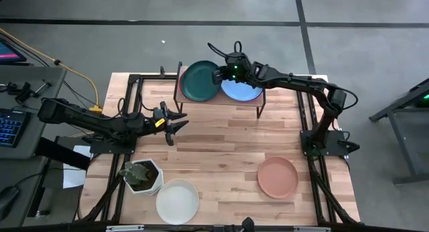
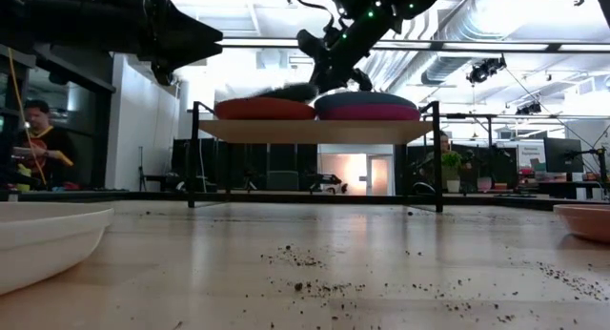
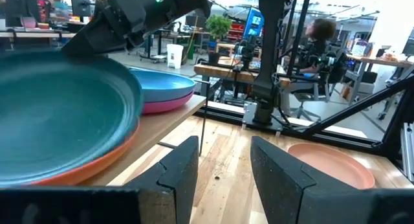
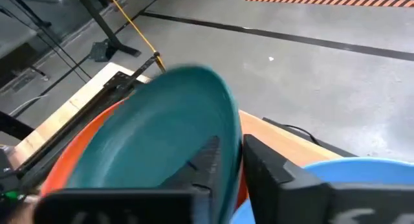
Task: Place and stack plates onto a shelf
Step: Stack the dark green plate on top of the orange plate on the shelf
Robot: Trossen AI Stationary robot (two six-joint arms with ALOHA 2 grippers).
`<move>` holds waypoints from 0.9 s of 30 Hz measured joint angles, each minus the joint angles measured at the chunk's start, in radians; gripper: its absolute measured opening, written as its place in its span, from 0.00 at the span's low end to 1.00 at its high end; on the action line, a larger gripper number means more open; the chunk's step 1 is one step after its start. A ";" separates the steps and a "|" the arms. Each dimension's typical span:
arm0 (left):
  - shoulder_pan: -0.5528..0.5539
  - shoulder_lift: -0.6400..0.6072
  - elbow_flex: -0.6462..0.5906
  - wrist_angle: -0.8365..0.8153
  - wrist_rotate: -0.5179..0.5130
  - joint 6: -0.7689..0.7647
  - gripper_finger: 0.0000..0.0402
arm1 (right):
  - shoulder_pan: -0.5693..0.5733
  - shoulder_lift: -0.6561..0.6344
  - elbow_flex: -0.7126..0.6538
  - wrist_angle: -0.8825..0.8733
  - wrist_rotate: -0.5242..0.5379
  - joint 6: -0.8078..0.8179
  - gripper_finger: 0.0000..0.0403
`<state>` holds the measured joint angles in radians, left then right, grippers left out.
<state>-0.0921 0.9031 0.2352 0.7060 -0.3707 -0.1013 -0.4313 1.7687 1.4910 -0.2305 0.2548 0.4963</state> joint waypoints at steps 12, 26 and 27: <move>0.000 0.000 0.000 -0.002 0.000 0.001 0.33 | 0.000 -0.071 -0.001 -0.037 -0.005 -0.159 0.39; 0.000 0.000 0.000 0.000 0.000 -0.002 0.33 | 0.170 -0.187 0.000 -0.322 0.097 -0.297 0.33; 0.000 0.000 0.000 0.000 0.000 -0.002 0.33 | 0.182 -0.169 0.000 -0.325 0.124 -0.309 0.30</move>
<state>-0.0921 0.9031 0.2348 0.7062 -0.3706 -0.1034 -0.2496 1.5996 1.4906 -0.5552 0.3787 0.1872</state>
